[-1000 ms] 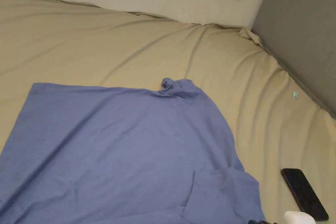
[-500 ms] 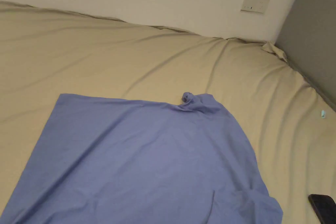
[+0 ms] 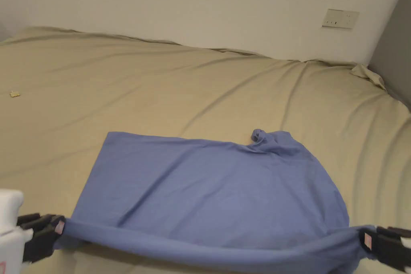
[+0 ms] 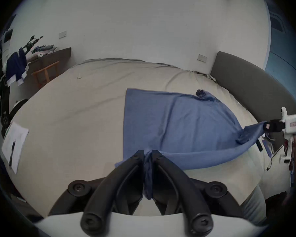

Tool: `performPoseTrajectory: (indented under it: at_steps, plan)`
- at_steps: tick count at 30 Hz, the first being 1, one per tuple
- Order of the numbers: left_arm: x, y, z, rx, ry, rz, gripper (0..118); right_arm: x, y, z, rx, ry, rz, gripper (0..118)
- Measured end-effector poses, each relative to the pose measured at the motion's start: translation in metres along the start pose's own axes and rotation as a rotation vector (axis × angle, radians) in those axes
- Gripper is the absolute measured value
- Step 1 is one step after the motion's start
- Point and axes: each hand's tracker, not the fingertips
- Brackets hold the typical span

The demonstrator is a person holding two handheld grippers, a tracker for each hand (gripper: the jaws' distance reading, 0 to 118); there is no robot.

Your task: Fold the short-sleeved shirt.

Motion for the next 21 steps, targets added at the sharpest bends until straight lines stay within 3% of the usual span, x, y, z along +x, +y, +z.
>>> performPoseTrajectory:
  at_steps: [2,9,10,11,12,13,14,17,21]
  plan:
    - [-0.010,0.022,-0.025,-0.047,-0.011,0.001,8,0.007,0.027,-0.027,-0.029,-0.013,0.003,12]
    - [-0.024,0.044,-0.103,-0.204,0.000,-0.015,8,0.024,0.061,-0.119,-0.126,-0.011,-0.134,13]
    - [-0.025,0.042,-0.111,-0.205,0.012,-0.021,9,0.023,0.060,-0.128,-0.108,-0.023,-0.145,22]
    - [-0.027,0.040,-0.117,-0.196,0.016,-0.010,18,0.022,0.058,-0.135,-0.102,-0.019,-0.139,45]
    - [-0.029,0.039,-0.123,-0.204,0.018,0.005,36,0.020,0.056,-0.141,-0.090,-0.037,-0.137,84]
    - [-0.031,0.039,-0.125,-0.214,0.059,0.013,76,0.030,0.054,-0.152,-0.080,-0.099,-0.138,109]
    - [-0.034,0.038,-0.124,-0.208,0.109,0.032,88,0.029,0.051,-0.152,-0.100,-0.130,-0.119,107]
    - [-0.043,0.035,-0.096,-0.125,0.069,0.111,88,0.022,0.036,-0.125,0.043,-0.084,-0.080,106]
    - [-0.045,0.020,-0.048,-0.021,0.161,0.037,88,-0.001,-0.005,-0.064,0.237,-0.077,-0.031,106]
